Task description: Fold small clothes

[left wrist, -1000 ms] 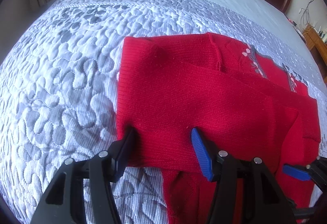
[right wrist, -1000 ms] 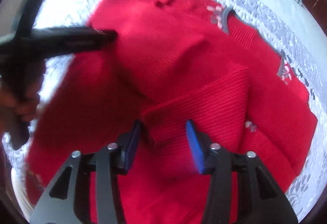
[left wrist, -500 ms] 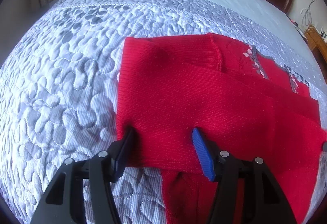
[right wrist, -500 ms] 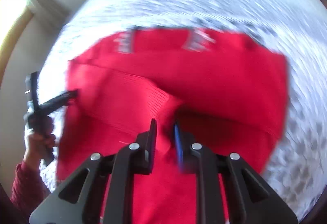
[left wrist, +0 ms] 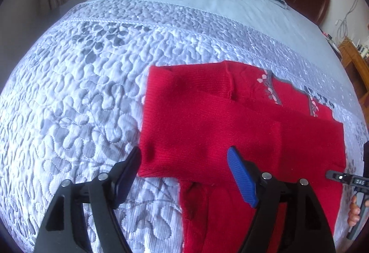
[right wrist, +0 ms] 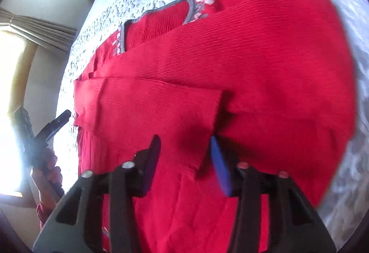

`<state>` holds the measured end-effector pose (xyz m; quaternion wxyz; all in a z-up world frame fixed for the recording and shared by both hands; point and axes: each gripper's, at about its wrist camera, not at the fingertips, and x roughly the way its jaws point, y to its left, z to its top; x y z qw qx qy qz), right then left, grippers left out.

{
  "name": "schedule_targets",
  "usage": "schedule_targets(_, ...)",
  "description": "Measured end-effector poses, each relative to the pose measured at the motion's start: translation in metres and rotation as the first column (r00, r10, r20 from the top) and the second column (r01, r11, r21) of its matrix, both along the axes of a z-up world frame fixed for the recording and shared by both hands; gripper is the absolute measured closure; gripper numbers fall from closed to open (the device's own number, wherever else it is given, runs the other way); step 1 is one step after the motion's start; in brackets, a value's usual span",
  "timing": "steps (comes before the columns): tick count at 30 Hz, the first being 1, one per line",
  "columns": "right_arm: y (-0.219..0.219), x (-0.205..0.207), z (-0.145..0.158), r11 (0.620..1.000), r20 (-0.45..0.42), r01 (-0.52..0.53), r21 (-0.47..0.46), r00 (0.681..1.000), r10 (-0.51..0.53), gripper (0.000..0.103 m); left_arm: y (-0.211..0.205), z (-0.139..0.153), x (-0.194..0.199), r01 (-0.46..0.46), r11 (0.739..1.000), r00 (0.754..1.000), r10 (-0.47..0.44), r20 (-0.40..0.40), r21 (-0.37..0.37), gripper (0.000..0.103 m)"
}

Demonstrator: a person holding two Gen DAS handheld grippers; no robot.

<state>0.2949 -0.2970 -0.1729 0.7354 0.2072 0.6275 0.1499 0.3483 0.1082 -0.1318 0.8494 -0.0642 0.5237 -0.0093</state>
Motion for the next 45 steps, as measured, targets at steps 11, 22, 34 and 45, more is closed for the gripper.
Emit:
schedule_targets(11,-0.02,0.022,0.11,0.979,0.273,-0.02,-0.202,0.959,0.076,0.096,0.024,0.019,0.012,-0.094,0.995,0.994,0.092,0.059,0.024,0.026)
schedule_targets(22,-0.078,0.029,0.027,0.959,0.063,0.041,-0.281,0.998,-0.024,0.081,-0.037,-0.032,0.048,0.02,0.964,0.998,-0.003,-0.065,0.264,0.026)
schedule_targets(34,-0.103,0.054,0.011,0.968,0.027,0.118,-0.223,0.993,-0.115,0.088,-0.048,-0.044,0.077,-0.005,0.944,0.998,0.025,-0.058,0.331,0.02)
schedule_targets(45,-0.103,0.032,0.021,0.966,0.06,0.158,-0.206,0.987,-0.149,0.063,-0.037,-0.04,0.067,-0.023,0.967,0.996,0.046,-0.082,0.254,0.017)
